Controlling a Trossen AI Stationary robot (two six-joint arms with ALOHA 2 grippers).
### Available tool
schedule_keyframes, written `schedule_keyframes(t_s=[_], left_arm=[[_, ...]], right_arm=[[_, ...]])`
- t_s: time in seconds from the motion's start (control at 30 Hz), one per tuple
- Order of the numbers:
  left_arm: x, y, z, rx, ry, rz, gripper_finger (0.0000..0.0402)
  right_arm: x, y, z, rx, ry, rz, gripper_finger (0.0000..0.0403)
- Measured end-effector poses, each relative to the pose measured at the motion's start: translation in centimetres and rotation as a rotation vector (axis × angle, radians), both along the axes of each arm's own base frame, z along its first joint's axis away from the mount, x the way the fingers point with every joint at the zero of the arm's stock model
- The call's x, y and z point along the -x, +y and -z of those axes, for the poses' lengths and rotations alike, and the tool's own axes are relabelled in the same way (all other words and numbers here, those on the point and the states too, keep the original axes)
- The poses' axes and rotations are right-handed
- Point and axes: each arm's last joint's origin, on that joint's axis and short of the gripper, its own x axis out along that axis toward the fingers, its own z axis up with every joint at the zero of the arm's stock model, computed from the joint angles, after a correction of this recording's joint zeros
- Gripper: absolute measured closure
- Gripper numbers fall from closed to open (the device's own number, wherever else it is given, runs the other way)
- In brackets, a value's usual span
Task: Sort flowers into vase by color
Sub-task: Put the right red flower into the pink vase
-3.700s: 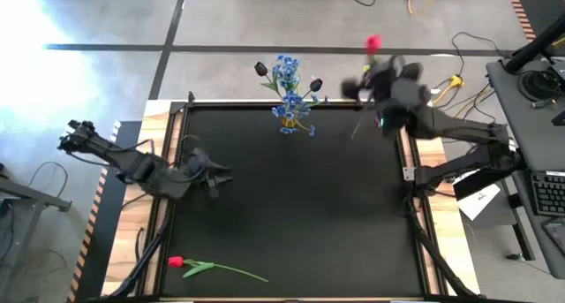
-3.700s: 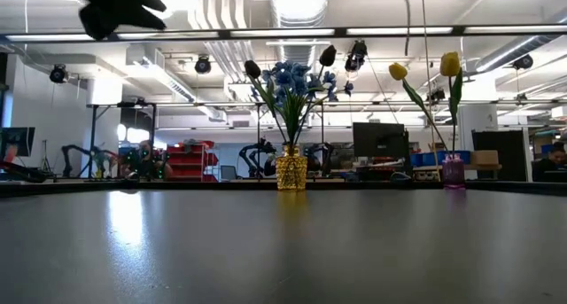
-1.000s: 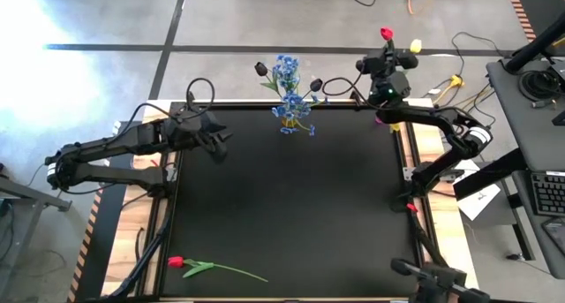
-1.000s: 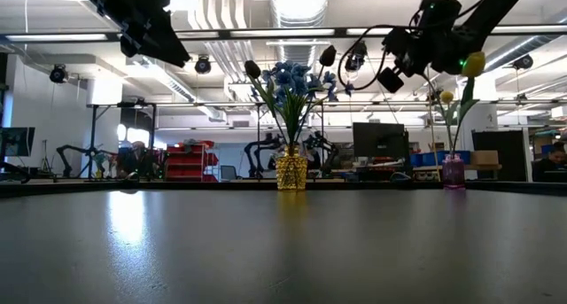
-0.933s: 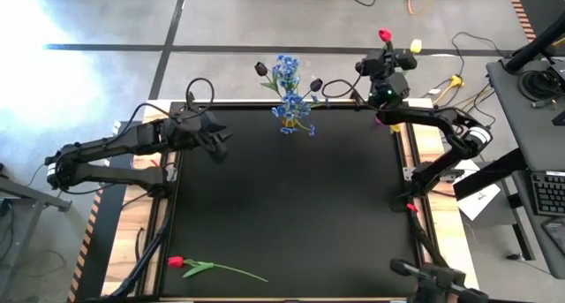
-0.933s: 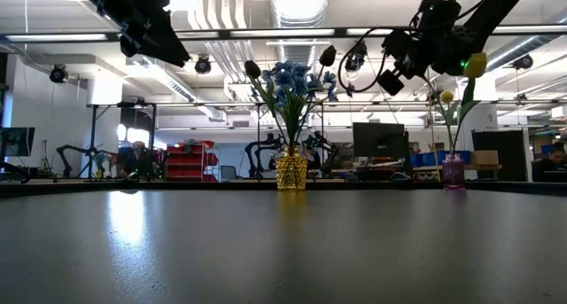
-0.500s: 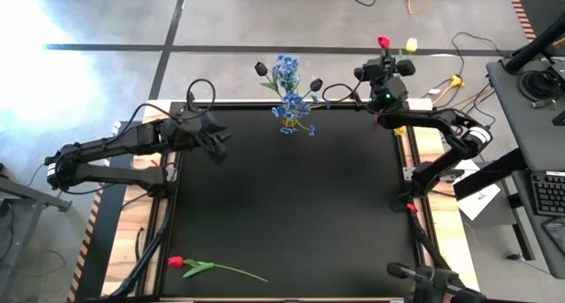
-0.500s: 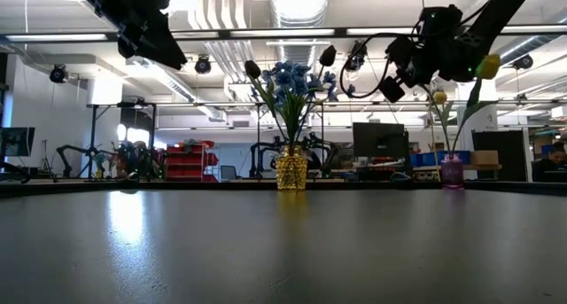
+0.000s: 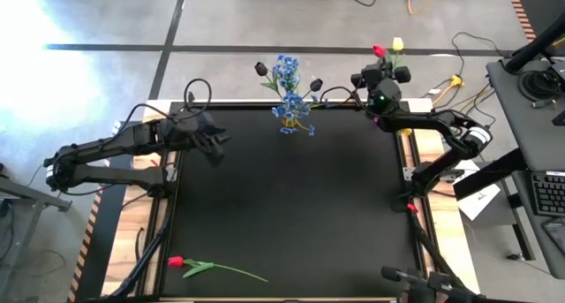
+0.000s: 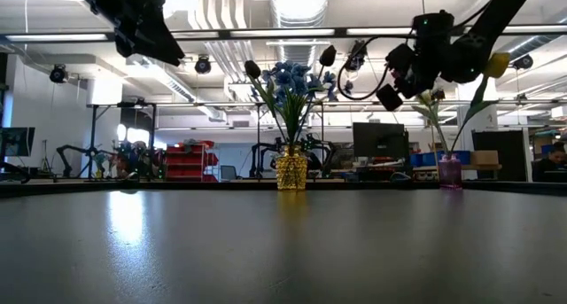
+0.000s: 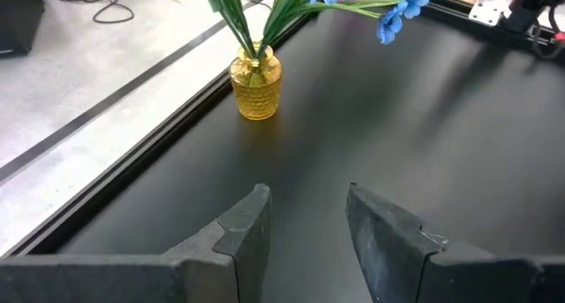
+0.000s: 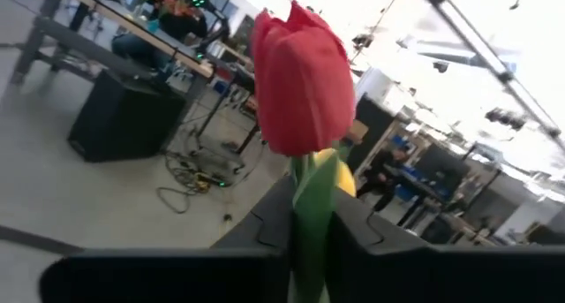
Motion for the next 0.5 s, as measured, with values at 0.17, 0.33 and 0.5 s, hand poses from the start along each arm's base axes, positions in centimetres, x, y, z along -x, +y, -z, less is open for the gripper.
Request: schedule_keyframes(t_s=[0.17,0.33,0.5], left_arm=[[0.5,-0.2,0.0,0.004,0.015,0.015,0.0265],[1.0,-0.3,-0.3,0.007,-0.005,0.017,0.0265],[1.2,-0.3,-0.4,0.05,-0.032,0.027,0.0264]], right_arm=[[-0.1,0.4,0.1,-0.038,-0.072,-0.028,0.031],[0.3,1.3,-0.7,-0.079,-0.152,-0.061,0.0262],[1.2,3.0,-2.1,-0.119,-0.242,-0.122,0.0224]])
